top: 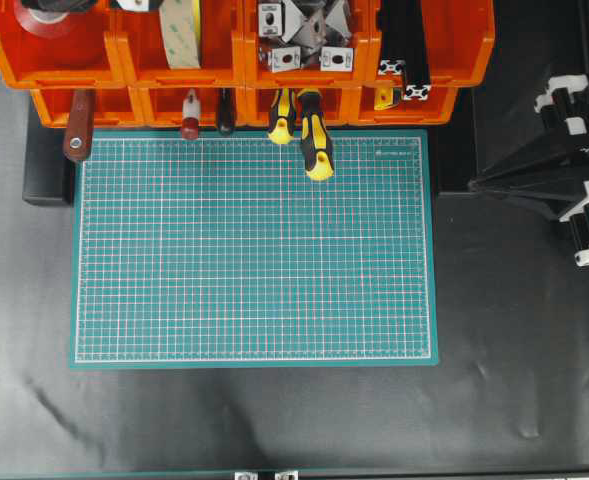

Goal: Pick foam from container rack with left arm.
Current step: 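Grasp the foam tape roll with the left gripper and lift it out, then carry the tape roll over the mat and lower it down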

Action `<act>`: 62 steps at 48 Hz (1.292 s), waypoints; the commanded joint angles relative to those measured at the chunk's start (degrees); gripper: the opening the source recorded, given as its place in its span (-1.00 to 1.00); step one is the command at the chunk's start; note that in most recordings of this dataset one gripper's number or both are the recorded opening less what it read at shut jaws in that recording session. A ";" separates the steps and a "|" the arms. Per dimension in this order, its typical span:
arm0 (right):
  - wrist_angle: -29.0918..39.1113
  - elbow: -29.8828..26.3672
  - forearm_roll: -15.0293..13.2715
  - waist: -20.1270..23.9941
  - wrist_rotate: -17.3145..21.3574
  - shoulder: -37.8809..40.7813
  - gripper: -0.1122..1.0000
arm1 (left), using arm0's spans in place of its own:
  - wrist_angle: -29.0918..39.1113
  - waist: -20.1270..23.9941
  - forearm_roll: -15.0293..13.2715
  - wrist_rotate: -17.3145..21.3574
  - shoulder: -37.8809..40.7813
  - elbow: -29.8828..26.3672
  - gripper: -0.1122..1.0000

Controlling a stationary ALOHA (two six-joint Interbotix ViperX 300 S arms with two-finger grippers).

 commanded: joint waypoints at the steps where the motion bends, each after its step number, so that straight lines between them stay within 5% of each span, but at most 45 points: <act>1: -0.70 -1.05 -0.09 0.18 0.09 0.35 -0.79 | -1.58 0.18 0.09 -0.35 -0.79 0.00 0.82; 20: -0.79 -0.97 -0.09 0.18 0.18 0.35 -0.79 | -4.39 0.18 0.09 -1.85 -0.97 0.70 0.73; 24: -0.79 -1.05 0.00 0.18 0.18 0.35 -0.79 | -4.39 0.18 0.09 -1.67 -1.05 0.88 0.54; 33: -0.79 -0.97 -0.09 0.18 0.18 0.44 -0.79 | -7.12 -0.18 0.09 -1.49 -2.55 2.02 -0.22; 48: -0.79 -0.97 -0.09 0.26 0.09 0.44 -0.79 | -11.60 -3.34 0.18 -1.58 -6.15 -1.41 -0.26; 62: -0.70 -1.05 0.00 0.18 0.18 0.18 -0.79 | -17.49 -14.24 0.26 -0.70 -9.23 -4.83 -0.27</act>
